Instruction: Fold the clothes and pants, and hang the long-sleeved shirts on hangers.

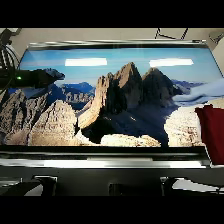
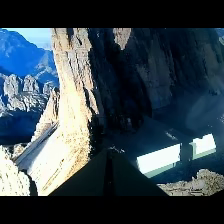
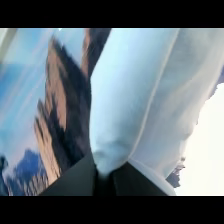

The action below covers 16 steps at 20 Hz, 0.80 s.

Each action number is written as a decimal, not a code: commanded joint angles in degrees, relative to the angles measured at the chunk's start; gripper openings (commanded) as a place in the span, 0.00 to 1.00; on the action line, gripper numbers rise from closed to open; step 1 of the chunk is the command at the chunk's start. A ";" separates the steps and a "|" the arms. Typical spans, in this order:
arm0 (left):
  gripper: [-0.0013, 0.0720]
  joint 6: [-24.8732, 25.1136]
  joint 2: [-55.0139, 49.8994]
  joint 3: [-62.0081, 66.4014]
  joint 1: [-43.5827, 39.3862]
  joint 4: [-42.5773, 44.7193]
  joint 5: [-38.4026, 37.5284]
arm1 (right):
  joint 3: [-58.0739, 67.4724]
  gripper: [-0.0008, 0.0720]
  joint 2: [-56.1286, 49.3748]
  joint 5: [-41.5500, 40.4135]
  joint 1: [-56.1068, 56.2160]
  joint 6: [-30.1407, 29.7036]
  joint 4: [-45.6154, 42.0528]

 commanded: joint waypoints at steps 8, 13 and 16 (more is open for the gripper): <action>0.05 0.48 0.02 0.00 0.00 0.02 0.00 | 2.86 0.06 5.05 5.35 -18.67 8.00 -2.43; 0.05 0.68 0.02 0.00 -0.02 0.00 0.02 | 1.77 0.06 5.79 20.13 -22.21 7.28 -16.76; 0.05 0.68 0.02 0.00 0.00 0.02 -0.02 | -6.08 0.06 7.21 20.46 -22.21 7.10 -24.98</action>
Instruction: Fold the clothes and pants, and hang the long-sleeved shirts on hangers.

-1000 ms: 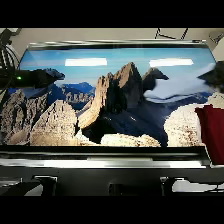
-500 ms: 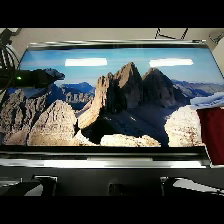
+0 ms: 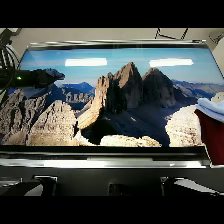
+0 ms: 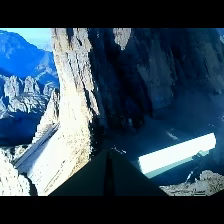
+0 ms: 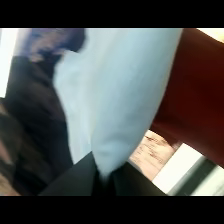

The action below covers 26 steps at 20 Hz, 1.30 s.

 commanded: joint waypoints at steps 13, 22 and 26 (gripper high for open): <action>0.05 -0.20 0.02 0.22 0.00 -1.18 0.68 | -29.14 0.95 6.27 -17.73 -0.68 -9.29 -24.39; 0.05 -17.27 -8.81 13.75 -4.92 35.15 12.07 | -0.46 0.93 5.25 -35.56 31.85 -14.69 -6.93; 0.99 -17.38 -16.50 11.15 -4.22 30.82 -17.55 | -7.93 0.93 -2.14 -14.43 52.39 -9.49 -9.92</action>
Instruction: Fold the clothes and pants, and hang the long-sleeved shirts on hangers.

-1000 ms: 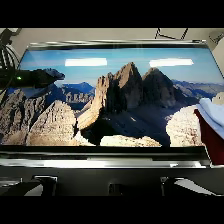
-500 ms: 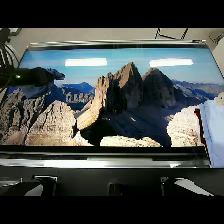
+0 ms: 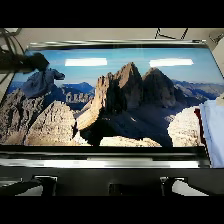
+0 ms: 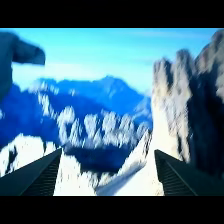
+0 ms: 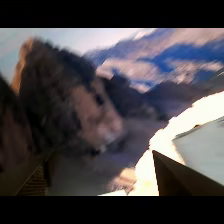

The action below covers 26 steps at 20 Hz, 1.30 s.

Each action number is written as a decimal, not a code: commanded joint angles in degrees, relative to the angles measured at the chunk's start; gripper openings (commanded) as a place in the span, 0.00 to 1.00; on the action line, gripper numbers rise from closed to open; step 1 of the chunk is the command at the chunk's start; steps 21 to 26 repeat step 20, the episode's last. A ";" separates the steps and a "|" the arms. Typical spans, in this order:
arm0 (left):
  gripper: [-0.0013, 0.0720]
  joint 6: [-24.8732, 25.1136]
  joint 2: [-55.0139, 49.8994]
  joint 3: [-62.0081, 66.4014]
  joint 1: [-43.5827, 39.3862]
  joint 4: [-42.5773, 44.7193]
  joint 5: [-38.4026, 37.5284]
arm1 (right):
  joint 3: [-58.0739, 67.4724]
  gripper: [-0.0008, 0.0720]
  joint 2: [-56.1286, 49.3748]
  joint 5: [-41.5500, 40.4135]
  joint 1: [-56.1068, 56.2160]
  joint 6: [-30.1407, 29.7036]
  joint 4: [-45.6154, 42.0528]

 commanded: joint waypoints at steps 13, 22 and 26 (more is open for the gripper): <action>1.00 6.10 -1.03 -18.38 -3.41 -1.46 -10.23 | -12.52 0.96 -4.37 8.13 22.21 3.87 -6.86; 1.00 6.10 -1.07 -18.38 -3.41 -1.46 -10.23 | -12.52 0.96 -4.37 8.13 22.21 3.89 -6.86; 1.00 6.10 -1.07 -18.38 -3.41 -1.46 -10.23 | -12.52 0.96 -4.37 8.13 22.21 3.89 -6.86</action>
